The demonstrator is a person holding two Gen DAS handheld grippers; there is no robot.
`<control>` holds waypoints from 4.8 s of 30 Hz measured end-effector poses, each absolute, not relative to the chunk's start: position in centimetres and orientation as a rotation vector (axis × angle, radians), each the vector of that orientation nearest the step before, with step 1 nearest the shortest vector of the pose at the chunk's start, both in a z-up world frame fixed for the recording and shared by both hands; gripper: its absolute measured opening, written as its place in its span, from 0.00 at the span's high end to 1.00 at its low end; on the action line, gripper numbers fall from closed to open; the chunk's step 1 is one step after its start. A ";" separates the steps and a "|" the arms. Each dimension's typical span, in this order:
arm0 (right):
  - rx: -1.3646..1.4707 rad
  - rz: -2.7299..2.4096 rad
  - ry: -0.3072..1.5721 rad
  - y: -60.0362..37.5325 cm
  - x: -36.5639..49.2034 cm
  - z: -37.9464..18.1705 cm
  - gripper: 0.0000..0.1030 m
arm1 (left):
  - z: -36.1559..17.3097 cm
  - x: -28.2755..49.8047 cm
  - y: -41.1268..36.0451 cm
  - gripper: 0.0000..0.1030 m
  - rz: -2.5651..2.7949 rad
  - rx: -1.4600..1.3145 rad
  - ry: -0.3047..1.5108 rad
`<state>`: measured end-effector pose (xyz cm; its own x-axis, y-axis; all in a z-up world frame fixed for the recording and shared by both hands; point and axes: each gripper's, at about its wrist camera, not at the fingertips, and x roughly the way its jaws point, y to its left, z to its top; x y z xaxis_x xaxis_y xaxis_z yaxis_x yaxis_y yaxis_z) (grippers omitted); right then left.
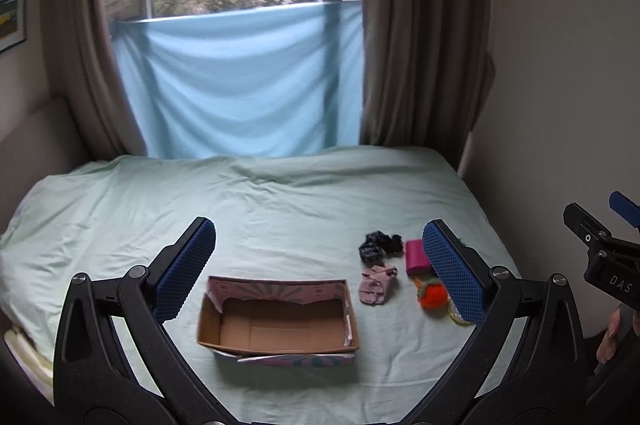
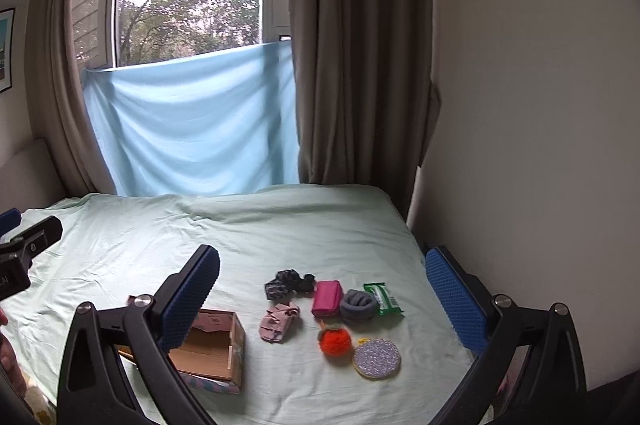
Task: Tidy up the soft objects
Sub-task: 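Grasp the orange pompom with the left tool while the right tool grasps the glittery sponge, then carry the pompom and sponge over the cardboard box with both tools, then open both tools to drop the pompom and sponge into the box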
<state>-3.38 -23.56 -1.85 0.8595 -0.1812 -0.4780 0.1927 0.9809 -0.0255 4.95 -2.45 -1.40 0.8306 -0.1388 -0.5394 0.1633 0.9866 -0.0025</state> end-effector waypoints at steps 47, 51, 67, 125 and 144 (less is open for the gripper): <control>0.021 -0.054 1.110 -41.0 12.0 -45.7 0.08 | -49.6 24.7 -32.6 0.39 -0.420 0.179 1.324; 0.024 -0.031 1.126 -41.0 12.1 -46.4 0.10 | -50.7 25.1 -32.9 0.49 -0.418 0.195 1.327; 0.050 0.026 1.131 -40.1 12.0 -45.9 0.46 | -49.1 25.0 -31.9 0.65 -0.410 0.212 1.273; 0.235 0.108 1.168 -5.6 16.1 -24.2 0.57 | -26.1 18.9 13.4 0.65 -0.244 0.133 1.120; 0.576 -0.017 1.568 -4.7 22.6 -40.0 0.55 | -41.4 23.6 10.9 0.65 -0.295 0.221 1.410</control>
